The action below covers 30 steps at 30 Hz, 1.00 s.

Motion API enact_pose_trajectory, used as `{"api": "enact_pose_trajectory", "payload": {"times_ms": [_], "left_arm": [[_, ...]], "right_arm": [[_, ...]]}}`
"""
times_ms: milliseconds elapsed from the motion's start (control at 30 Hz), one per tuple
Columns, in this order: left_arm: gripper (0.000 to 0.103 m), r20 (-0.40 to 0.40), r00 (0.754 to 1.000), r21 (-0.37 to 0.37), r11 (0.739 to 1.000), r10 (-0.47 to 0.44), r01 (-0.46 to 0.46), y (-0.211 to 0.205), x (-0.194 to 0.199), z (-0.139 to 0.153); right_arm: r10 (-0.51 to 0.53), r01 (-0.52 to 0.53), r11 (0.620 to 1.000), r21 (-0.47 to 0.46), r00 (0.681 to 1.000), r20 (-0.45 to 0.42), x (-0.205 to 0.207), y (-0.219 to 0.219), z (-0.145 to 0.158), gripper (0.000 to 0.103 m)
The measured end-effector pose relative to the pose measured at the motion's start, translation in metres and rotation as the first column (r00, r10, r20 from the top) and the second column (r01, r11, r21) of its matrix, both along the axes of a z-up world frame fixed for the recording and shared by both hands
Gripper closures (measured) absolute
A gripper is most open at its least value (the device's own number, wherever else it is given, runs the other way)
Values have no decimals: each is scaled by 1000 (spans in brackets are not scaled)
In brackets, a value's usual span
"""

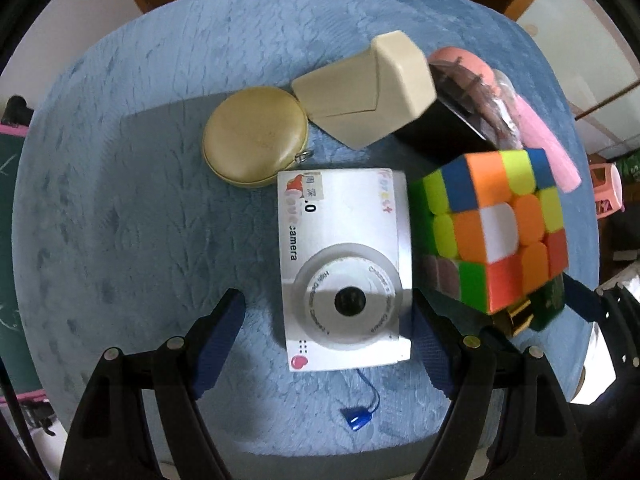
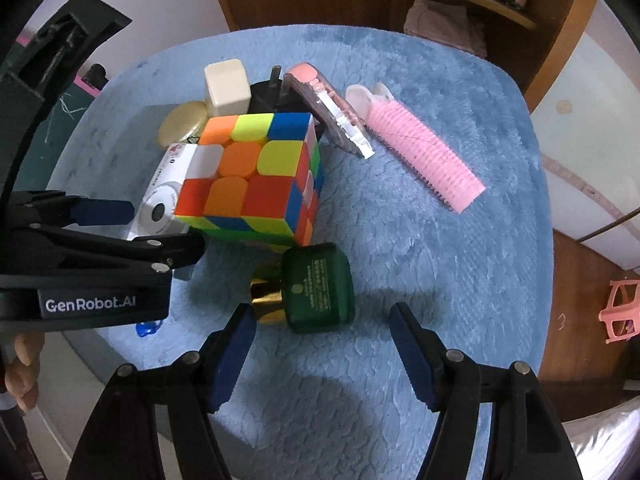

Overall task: Organize rigid objects
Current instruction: 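Close the left tool on the white lens toy while the right tool grasps the green gold-capped bottle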

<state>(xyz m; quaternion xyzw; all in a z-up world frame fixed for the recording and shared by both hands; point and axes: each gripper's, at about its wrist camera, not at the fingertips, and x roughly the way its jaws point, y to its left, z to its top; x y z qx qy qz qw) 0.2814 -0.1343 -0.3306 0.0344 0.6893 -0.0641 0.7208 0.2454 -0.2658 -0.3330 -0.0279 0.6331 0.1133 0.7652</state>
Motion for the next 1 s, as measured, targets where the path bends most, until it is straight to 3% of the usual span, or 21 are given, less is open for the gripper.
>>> {"api": "enact_pose_trajectory", "payload": {"times_ms": [333, 400, 433, 500, 567, 633, 1000], "left_arm": [[22, 36, 999, 0, 1000, -2, 2, -6, 9, -4], [36, 53, 998, -10, 1000, -19, 20, -6, 8, 1], [42, 59, 998, -11, 1000, -27, 28, -7, 4, 5], [43, 69, 997, -4, 999, -36, 36, -7, 2, 8], [43, 64, 998, -21, 1000, -20, 21, -3, 1, 9], [43, 65, 998, -38, 999, -5, 8, 2, 0, 12], [43, 174, 983, -66, 995, -58, 70, 15, -29, 87]], "right_arm": [[23, -23, 999, -38, 1000, 14, 12, 13, -12, 33], [32, -31, 998, -54, 999, 18, 13, 18, -13, 33], [32, -31, 998, -57, 999, 19, 13, 20, -13, 35], [24, -23, 998, -62, 999, 26, 12, 21, -13, 43], [24, -23, 999, -39, 999, 28, 10, 20, -11, 59], [17, -16, 999, -34, 1000, 25, 8, 21, -8, 59], [-38, 37, 999, 19, 998, 44, -6, 9, 26, 59]]}}
